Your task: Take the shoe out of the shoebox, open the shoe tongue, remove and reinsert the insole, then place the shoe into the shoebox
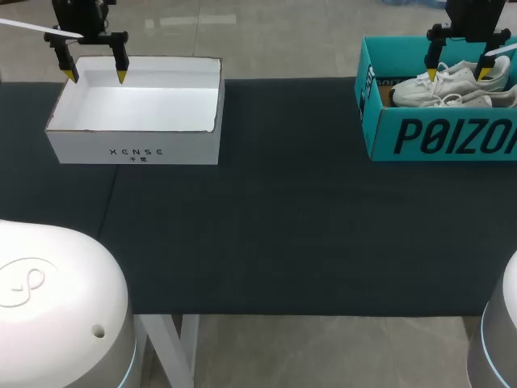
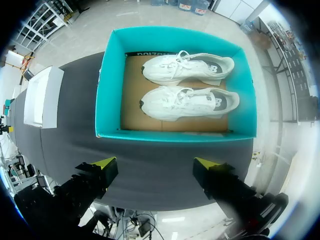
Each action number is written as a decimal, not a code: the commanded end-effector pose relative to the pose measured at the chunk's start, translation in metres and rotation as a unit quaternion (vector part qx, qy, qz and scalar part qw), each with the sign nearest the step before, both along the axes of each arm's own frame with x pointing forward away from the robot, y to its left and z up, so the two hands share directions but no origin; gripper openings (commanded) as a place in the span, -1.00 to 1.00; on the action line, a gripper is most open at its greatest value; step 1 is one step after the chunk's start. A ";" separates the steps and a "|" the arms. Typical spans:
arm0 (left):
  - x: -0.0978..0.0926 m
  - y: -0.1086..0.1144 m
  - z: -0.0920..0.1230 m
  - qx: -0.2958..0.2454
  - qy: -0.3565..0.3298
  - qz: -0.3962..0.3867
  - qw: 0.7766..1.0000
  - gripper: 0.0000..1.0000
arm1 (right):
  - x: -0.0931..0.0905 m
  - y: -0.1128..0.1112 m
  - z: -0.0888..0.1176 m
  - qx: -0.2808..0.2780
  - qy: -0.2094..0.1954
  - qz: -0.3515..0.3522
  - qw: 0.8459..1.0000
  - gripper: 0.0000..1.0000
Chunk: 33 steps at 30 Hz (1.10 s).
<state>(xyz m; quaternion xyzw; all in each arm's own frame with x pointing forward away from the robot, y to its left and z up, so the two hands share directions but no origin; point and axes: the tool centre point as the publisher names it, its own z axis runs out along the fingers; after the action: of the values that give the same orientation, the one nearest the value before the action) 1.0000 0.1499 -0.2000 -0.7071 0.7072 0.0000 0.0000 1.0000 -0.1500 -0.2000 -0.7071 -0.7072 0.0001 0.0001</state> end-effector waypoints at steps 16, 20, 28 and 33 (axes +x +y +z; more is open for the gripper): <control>0.000 0.000 0.000 0.000 0.000 0.000 1.000 1.00 | 0.000 0.000 0.000 0.000 0.000 0.000 1.000 1.00; 0.000 0.000 0.000 0.000 0.000 0.000 1.000 1.00 | 0.005 -0.010 -0.008 -0.005 -0.008 0.003 1.000 1.00; 0.000 0.000 0.000 0.000 0.000 0.000 1.000 1.00 | 0.012 -0.064 -0.018 -0.041 -0.025 -0.024 0.999 1.00; 0.000 0.000 0.000 0.000 0.000 0.000 1.000 1.00 | 0.019 -0.092 -0.032 -0.047 -0.029 -0.041 0.998 1.00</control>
<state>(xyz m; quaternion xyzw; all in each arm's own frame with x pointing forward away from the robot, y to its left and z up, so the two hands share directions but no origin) 1.0000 0.1497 -0.2000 -0.7070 0.7072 0.0000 0.0000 1.0157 -0.2312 -0.2226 -0.7323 -0.6782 0.0173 -0.0600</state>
